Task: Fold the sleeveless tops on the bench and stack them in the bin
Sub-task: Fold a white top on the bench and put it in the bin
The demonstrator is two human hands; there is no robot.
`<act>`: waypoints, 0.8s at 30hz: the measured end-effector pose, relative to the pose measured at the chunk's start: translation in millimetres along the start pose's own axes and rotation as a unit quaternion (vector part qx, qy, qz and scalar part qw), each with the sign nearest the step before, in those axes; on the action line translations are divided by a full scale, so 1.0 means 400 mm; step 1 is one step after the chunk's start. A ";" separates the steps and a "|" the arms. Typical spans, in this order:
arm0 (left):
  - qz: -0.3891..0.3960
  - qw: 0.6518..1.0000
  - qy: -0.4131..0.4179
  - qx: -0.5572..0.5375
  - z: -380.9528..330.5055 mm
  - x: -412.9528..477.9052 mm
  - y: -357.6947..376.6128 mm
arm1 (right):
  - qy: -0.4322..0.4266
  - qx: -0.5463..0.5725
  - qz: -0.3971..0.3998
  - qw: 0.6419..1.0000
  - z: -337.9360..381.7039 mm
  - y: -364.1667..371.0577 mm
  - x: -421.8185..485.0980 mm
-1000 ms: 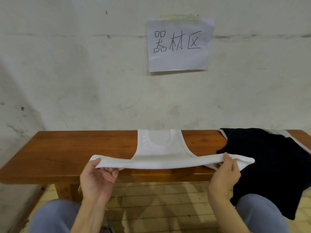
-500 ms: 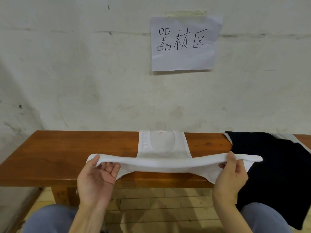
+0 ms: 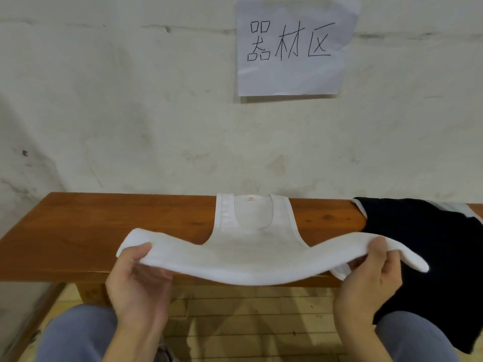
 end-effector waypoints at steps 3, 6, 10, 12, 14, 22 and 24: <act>-0.010 1.000 0.021 -0.003 -0.024 -0.018 0.016 | -0.008 0.005 0.007 1.000 0.031 -0.006 -0.012; -0.024 0.998 0.039 -0.039 -0.053 -0.042 0.028 | -0.024 0.024 0.009 0.999 0.062 -0.018 -0.014; -0.019 0.997 0.047 -0.066 -0.086 -0.071 0.031 | -0.036 0.031 0.023 0.999 0.087 -0.036 -0.019; -0.010 0.997 0.045 -0.063 -0.089 -0.076 0.027 | -0.035 0.026 0.024 0.999 0.088 -0.042 -0.024; -0.001 0.998 0.043 -0.037 -0.082 -0.072 0.024 | -0.031 0.014 0.033 0.999 0.080 -0.041 -0.028; 0.020 0.999 -0.040 0.018 -0.008 0.040 0.035 | -0.014 -0.028 0.091 0.995 0.005 0.037 0.011; -0.002 0.998 -0.052 0.035 0.019 0.097 0.046 | -0.007 -0.048 0.118 0.992 -0.029 0.090 0.040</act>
Point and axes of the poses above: each hand's wrist, its own x-axis towards the middle knuckle, its own y-axis out of the palm, z = x × y, the point moved 1 cm from there along x, towards the middle knuckle
